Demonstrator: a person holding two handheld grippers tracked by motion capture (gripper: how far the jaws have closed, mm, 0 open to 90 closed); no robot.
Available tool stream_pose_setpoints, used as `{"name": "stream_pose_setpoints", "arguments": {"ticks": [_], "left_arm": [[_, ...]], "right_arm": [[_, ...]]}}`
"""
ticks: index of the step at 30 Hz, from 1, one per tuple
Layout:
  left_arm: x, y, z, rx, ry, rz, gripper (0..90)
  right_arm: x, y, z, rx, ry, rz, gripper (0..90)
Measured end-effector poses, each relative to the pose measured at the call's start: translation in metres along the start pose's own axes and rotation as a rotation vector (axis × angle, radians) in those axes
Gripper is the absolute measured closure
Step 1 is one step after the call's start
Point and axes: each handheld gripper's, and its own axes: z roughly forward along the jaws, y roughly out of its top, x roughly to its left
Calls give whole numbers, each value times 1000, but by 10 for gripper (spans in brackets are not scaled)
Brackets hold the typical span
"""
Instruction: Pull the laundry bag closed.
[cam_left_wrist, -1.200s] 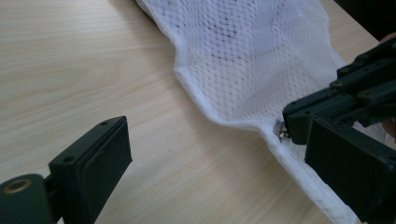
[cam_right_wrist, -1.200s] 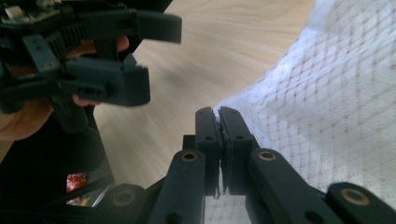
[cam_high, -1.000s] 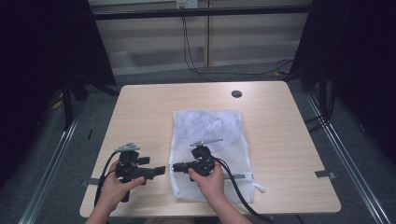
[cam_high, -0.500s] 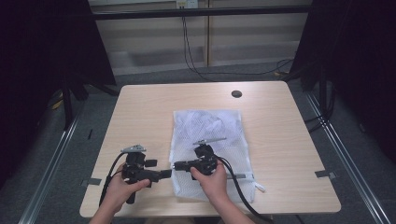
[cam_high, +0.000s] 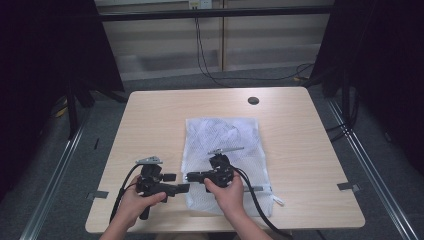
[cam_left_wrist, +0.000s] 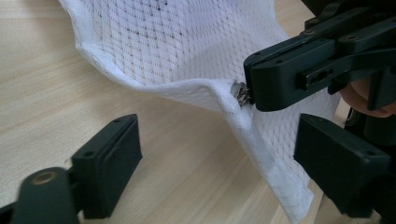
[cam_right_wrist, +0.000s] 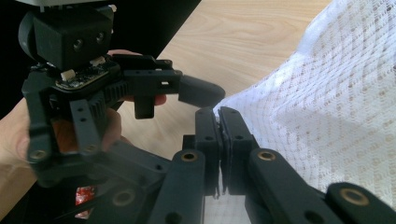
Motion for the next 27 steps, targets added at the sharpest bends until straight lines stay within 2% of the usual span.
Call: {"name": "stream_pose_setpoints", "arguments": {"ticks": [5, 6, 11, 14, 16, 17, 21, 27], "left_arm": [[0, 1, 2, 2, -15, 1, 315], [0, 1, 2, 1, -17, 1, 315], [0, 4, 4, 1, -44, -19, 442], [0, 4, 6, 9, -49, -20, 466], [1, 3, 7, 18, -53, -29, 491], [0, 3, 8, 14, -65, -48, 517], [1, 4, 9, 15, -76, -38, 566], [0, 5, 10, 9, -97, -48, 651]], "right_arm": [[0, 0, -2, -8, 3, 5, 875], [0, 0, -2, -8, 3, 5, 875], [0, 1, -3, -17, 19, 13, 875], [0, 1, -3, -20, 17, 19, 875], [0, 2, -4, -21, 18, 14, 875], [0, 2, -5, -21, 22, 17, 876], [0, 2, -6, -24, 26, 17, 876], [0, 2, -6, -15, 27, 11, 876]]}}
